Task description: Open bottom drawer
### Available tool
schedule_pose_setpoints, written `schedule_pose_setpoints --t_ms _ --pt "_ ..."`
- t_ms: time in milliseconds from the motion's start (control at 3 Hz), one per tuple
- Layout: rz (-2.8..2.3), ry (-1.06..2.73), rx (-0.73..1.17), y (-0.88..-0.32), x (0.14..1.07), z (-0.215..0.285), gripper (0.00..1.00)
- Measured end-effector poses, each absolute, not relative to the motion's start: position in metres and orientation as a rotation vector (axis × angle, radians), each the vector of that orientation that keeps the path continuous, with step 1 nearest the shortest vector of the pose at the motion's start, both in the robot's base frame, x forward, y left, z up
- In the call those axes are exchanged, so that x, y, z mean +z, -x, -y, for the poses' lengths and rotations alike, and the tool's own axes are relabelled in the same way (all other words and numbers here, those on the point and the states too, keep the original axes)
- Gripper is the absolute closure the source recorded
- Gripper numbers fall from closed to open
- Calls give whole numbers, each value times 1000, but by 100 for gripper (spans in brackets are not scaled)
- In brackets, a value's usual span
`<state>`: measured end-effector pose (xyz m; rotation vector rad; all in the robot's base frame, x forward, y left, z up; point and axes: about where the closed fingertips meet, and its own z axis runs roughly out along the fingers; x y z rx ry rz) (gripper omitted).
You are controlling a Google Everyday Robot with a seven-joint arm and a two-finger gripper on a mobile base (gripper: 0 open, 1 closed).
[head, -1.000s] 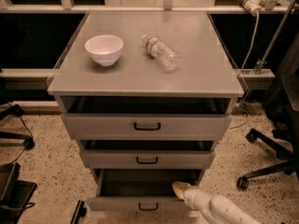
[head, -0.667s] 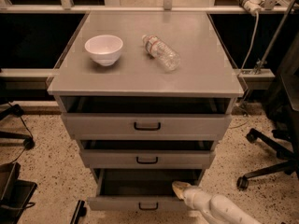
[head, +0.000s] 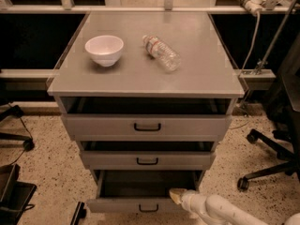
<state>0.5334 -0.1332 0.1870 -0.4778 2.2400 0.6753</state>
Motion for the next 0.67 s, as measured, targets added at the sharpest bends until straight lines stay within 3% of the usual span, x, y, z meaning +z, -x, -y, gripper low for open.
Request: schedule_pose_setpoints --t_ms 667 --pt "-2258 467 707 -526 189 128 100"
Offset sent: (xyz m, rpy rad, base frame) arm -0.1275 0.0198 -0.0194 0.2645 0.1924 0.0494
